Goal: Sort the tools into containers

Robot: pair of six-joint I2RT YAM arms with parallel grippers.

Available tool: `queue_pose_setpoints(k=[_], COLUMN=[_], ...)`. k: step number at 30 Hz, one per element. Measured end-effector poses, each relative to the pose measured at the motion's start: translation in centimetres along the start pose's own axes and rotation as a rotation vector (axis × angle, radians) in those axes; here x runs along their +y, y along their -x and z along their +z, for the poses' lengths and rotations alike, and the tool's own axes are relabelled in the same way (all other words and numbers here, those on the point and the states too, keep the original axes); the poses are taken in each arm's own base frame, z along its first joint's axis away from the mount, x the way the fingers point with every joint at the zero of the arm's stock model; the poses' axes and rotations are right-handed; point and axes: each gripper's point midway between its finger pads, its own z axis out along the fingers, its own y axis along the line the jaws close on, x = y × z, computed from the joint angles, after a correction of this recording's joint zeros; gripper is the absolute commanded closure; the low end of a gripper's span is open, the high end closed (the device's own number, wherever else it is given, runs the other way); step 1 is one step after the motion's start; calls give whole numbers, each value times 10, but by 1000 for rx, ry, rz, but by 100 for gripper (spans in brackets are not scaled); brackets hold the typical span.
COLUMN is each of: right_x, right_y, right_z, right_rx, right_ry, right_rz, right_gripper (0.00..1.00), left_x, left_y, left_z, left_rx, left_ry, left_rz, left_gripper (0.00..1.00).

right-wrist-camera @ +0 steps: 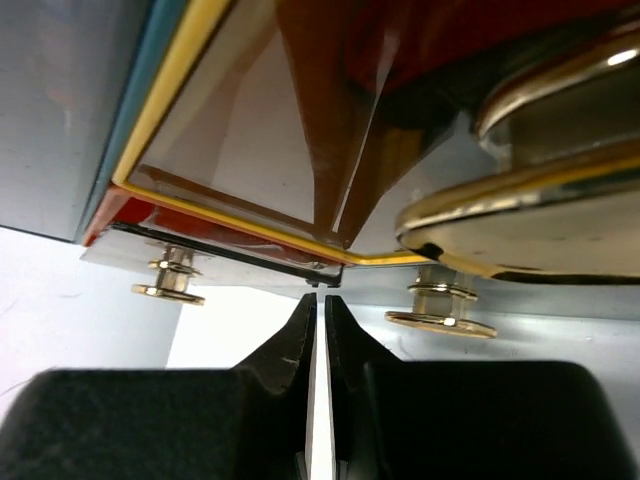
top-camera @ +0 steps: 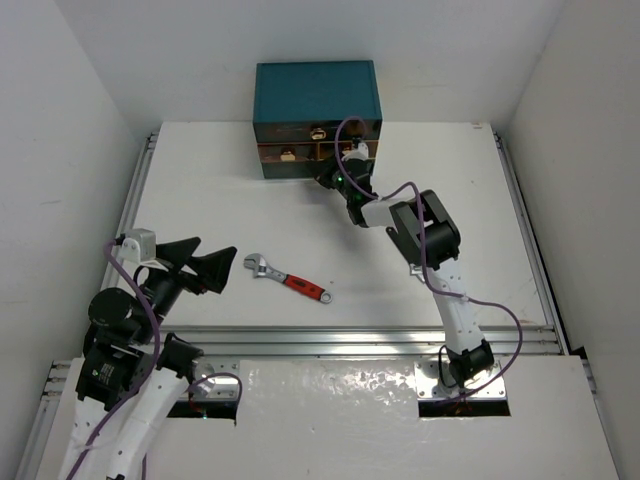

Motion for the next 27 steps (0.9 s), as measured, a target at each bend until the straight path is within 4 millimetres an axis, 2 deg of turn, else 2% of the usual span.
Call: queue_pose_setpoints(k=[6, 10, 16, 21, 22, 23, 24, 27], right_x=[0, 2, 14, 21, 22, 23, 22, 6], right_y=[0, 5, 13, 5, 3, 2, 1, -4], right_z=[-4, -3, 12, 26, 26, 26, 24, 12], right_rx=[-11, -28, -58, -79, -73, -70, -64, -44], right_ry=[18, 22, 36, 22, 22, 24, 26, -12], right_rz=[24, 46, 72, 74, 74, 73, 71, 52], right_gripper=[100, 100, 100, 100, 98, 89, 71, 64], left_x=[0, 0, 0, 0, 0, -1, -1, -1], left_y=[0, 0, 0, 1, 1, 1, 1, 2], left_z=[0, 0, 0, -1, -1, -1, -2, -2], left_rx=[0, -1, -2, -3, -5, -6, -8, -11], left_ry=[0, 0, -1, -2, -2, -2, -3, -5], left_rz=[0, 0, 0, 0, 1, 1, 1, 1], left_gripper=[0, 0, 0, 0, 0, 0, 0, 0])
